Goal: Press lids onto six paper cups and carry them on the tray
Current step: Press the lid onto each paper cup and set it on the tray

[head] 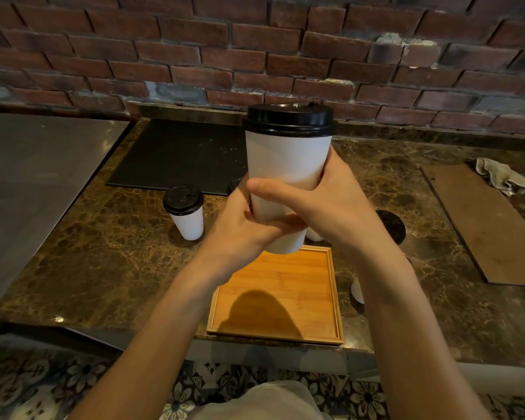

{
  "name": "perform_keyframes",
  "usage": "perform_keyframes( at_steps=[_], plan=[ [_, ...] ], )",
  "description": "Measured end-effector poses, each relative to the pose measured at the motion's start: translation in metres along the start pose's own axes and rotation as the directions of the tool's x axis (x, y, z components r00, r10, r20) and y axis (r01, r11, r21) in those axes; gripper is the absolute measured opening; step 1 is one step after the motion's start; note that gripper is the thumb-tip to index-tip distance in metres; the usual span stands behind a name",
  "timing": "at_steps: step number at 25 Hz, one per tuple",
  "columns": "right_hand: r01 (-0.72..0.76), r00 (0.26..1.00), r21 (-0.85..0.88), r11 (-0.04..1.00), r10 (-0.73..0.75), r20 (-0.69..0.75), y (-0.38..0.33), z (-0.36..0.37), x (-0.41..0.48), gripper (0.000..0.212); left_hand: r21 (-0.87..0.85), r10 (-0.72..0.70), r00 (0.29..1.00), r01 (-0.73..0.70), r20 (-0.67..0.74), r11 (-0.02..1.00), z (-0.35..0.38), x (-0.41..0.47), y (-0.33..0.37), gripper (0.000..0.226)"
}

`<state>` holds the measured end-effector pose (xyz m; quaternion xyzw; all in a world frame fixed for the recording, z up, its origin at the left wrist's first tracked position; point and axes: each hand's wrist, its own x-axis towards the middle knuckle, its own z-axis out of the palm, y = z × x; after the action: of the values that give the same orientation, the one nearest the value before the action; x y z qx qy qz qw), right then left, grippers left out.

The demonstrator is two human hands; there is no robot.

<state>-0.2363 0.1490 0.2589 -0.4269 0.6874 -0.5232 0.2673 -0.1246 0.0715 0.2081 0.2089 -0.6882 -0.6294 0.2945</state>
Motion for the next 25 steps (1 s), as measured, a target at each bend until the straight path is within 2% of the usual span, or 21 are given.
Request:
perform_keyframes(
  at_steps=[3,7,11,15,19,25],
  plan=[
    [-0.003,0.998,-0.009,1.000,0.002,-0.058,0.003,0.004,0.000,0.082,0.028,-0.014,1.000,0.015,-0.019,0.999,0.003,0.002,-0.002,0.069],
    [0.014,0.999,0.025,1.000,-0.012,-0.050,0.004,0.001,-0.003,0.082,0.029,-0.002,0.999,0.001,0.051,1.000,-0.002,0.002,0.000,0.055],
    [0.038,0.999,0.029,0.999,-0.039,0.023,0.002,-0.007,-0.003,0.081,0.015,0.007,0.991,-0.009,0.134,1.000,-0.008,0.005,0.005,0.065],
    [0.072,0.989,0.088,0.994,-0.083,0.126,-0.001,-0.017,-0.003,0.083,-0.017,-0.001,0.973,0.005,0.230,1.000,-0.013,0.006,0.012,0.062],
    [0.085,0.967,0.161,0.983,-0.120,0.223,0.003,-0.023,-0.004,0.069,-0.080,0.014,0.939,0.014,0.343,0.997,-0.014,0.003,0.016,0.057],
    [0.084,0.958,0.182,0.980,-0.129,0.256,0.005,-0.022,-0.005,0.068,-0.100,0.008,0.940,0.028,0.342,0.995,-0.012,0.000,0.016,0.056]
  ],
)
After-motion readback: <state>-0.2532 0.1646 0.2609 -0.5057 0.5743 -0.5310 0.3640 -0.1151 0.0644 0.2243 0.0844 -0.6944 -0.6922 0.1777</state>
